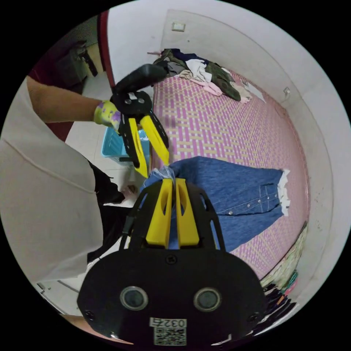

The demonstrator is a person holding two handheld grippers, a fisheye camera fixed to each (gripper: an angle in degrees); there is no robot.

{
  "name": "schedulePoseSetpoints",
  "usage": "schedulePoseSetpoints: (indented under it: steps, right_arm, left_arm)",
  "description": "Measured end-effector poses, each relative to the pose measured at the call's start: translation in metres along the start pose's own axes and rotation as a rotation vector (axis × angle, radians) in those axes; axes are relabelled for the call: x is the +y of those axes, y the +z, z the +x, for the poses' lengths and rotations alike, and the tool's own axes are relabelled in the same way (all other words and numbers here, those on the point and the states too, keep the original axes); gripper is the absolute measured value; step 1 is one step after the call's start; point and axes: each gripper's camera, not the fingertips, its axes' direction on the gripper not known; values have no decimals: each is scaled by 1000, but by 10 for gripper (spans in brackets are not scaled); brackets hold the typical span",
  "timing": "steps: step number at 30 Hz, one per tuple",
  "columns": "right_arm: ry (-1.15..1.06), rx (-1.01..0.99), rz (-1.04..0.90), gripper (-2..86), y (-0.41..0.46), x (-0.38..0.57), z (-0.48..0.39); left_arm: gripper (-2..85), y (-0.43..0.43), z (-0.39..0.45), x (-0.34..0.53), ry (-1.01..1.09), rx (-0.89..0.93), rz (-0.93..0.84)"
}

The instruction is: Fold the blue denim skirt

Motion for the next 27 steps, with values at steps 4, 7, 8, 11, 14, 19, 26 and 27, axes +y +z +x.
schedulePoseSetpoints:
  steps: [4, 7, 8, 11, 14, 19, 26, 27]
  right_arm:
    - [-50, 44, -12, -10, -15, -13, 1]
    - [-45, 17, -12, -9, -20, -17, 4]
    - [-42, 16, -7, -7, -21, -17, 4]
    - [-9, -85, 22, -1, -16, -15, 0]
    - [70, -336, -46, 14, 29, -7, -3]
    - [338, -600, -173, 52, 98, 46, 22]
    - [1006, -753, 33, 83, 131, 179, 100]
    - [1021, -779, 38, 85, 136, 184, 100]
  left_arm:
    - [20, 25, 4, -26, 66, 148, -90]
    - [-7, 11, 4, -11, -38, 69, -58]
    - [-11, -3, 4, 5, -100, 73, -18]
    - [-15, -26, -8, 68, -389, 65, 72]
    - [-13, -3, -38, 157, -765, 84, 19]
    - [-9, 3, -49, 230, -914, 119, 10]
    - [-9, -34, -58, 180, -748, 67, 181]
    - [-9, -33, -60, 171, -730, 73, 176]
